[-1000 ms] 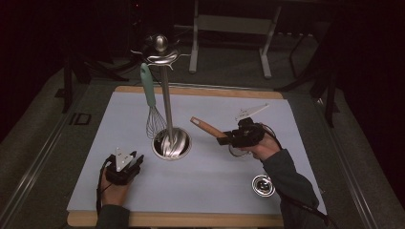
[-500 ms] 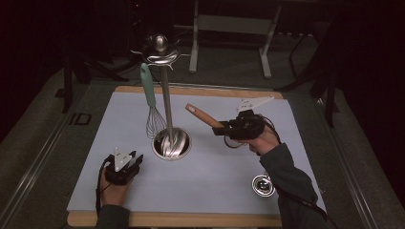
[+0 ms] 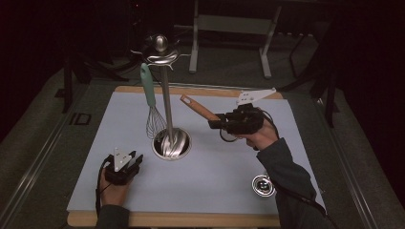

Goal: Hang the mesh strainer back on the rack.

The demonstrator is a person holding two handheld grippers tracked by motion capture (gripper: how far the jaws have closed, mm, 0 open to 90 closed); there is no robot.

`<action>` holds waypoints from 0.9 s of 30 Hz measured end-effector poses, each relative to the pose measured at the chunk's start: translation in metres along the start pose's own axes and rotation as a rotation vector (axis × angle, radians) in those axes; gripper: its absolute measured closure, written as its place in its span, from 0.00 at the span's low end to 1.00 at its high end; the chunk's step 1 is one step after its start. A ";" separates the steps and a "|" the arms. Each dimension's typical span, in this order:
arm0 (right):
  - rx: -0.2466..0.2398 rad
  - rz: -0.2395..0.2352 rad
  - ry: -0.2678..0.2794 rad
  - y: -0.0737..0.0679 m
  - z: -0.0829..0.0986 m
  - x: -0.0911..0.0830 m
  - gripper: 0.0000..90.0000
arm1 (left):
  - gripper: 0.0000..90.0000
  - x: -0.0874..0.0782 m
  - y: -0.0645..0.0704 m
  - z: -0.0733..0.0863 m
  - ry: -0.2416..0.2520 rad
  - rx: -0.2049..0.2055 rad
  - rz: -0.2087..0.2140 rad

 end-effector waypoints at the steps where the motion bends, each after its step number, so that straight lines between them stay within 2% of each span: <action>1: 0.000 0.000 0.000 0.000 0.000 0.000 0.77 | 0.74 0.000 0.000 0.000 0.000 0.000 0.000; 7: -0.028 0.015 0.025 -0.007 -0.011 -0.003 0.76 | 0.74 0.000 0.000 0.000 0.004 -0.006 0.002; 17: -0.060 0.002 0.068 -0.018 -0.026 -0.009 0.76 | 0.74 0.000 -0.001 0.000 0.009 -0.010 0.003; 23: -0.080 -0.012 0.112 -0.026 -0.036 -0.014 0.76 | 0.74 -0.001 -0.001 0.000 0.009 -0.013 0.007; 24: -0.091 -0.028 0.137 -0.030 -0.039 -0.017 0.76 | 0.74 -0.001 -0.001 0.000 0.009 -0.013 0.008; 26: -0.095 -0.029 0.144 -0.031 -0.041 -0.017 0.76 | 0.74 -0.001 -0.001 0.000 0.009 -0.011 0.007; 27: -0.096 -0.032 0.169 -0.034 -0.045 -0.020 0.76 | 0.74 -0.001 -0.001 0.000 0.009 -0.011 0.007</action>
Point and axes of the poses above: each handheld gripper's, and its own axes: x roughly forward along the jaws, z roughly out of its underside, y roughly to its right, the point moved 8 cm from there along x, roughly forward along the jaws, and after that the axes turned 13 degrees about x, right-handed, at the moved point
